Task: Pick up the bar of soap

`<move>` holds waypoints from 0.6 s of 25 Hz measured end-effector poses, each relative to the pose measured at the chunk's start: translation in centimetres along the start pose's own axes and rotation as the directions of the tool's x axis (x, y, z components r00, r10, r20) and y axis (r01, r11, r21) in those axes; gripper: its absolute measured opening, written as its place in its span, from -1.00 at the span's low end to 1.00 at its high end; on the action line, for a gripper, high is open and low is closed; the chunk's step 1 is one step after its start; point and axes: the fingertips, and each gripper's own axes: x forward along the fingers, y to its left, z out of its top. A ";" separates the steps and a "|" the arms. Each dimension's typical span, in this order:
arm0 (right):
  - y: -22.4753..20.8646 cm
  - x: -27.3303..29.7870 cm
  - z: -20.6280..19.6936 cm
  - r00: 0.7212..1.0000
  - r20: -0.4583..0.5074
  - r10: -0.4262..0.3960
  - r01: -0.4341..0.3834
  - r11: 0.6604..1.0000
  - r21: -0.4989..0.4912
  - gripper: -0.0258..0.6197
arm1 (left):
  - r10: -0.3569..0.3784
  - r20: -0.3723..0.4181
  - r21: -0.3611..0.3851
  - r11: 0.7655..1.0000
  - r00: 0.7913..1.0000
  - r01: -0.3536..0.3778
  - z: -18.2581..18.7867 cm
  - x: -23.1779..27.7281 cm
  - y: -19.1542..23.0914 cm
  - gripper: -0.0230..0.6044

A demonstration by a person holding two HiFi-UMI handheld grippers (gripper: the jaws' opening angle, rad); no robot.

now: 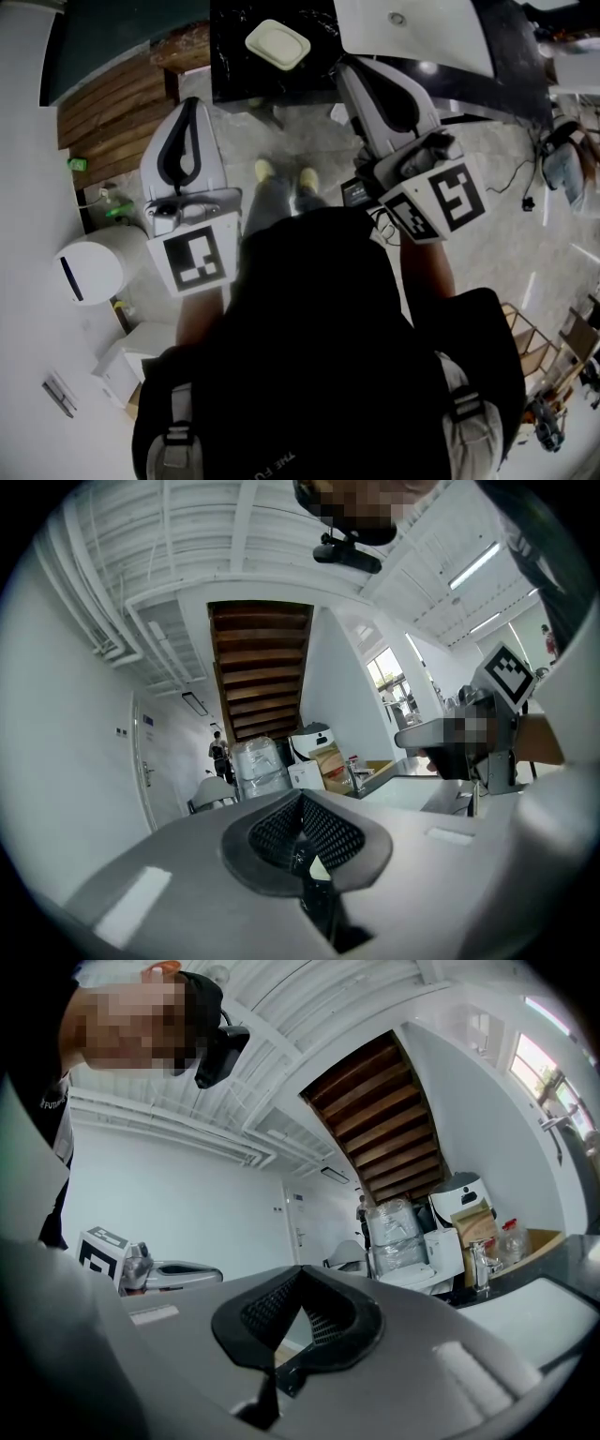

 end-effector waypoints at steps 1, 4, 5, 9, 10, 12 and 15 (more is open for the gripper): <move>0.0 0.0 0.0 1.000 0.001 -0.001 0.001 1.000 0.001 -0.88 | -0.001 -0.001 0.001 1.000 1.000 0.001 0.0 0.1 0.0 -0.93; -0.2 0.3 0.1 1.000 0.000 -0.007 0.007 1.000 -0.001 -0.88 | -0.005 -0.003 0.005 1.000 1.000 0.005 0.1 0.7 0.1 -0.93; -0.2 0.4 0.0 1.000 -0.002 -0.009 0.009 1.000 -0.003 -0.88 | -0.007 -0.001 0.004 1.000 1.000 0.007 0.1 0.9 0.1 -0.93; -0.5 1.1 -0.1 1.000 -0.008 -0.024 0.023 1.000 -0.008 -0.88 | -0.017 0.003 0.000 1.000 1.000 0.017 -0.1 1.9 0.4 -0.93; -0.7 1.4 -0.2 1.000 -0.010 -0.028 0.028 1.000 -0.008 -0.88 | -0.020 0.002 -0.001 1.000 1.000 0.020 -0.3 2.3 0.5 -0.93; -0.9 2.0 -0.3 0.999 -0.013 -0.035 0.035 0.999 -0.009 -0.88 | -0.026 -0.002 -0.006 1.000 1.000 0.026 -0.6 3.0 0.9 -0.93; -1.1 3.2 -0.3 0.999 -0.016 -0.045 0.045 0.999 -0.014 -0.88 | -0.031 0.001 -0.014 0.999 1.000 0.031 -0.8 4.1 1.7 -0.93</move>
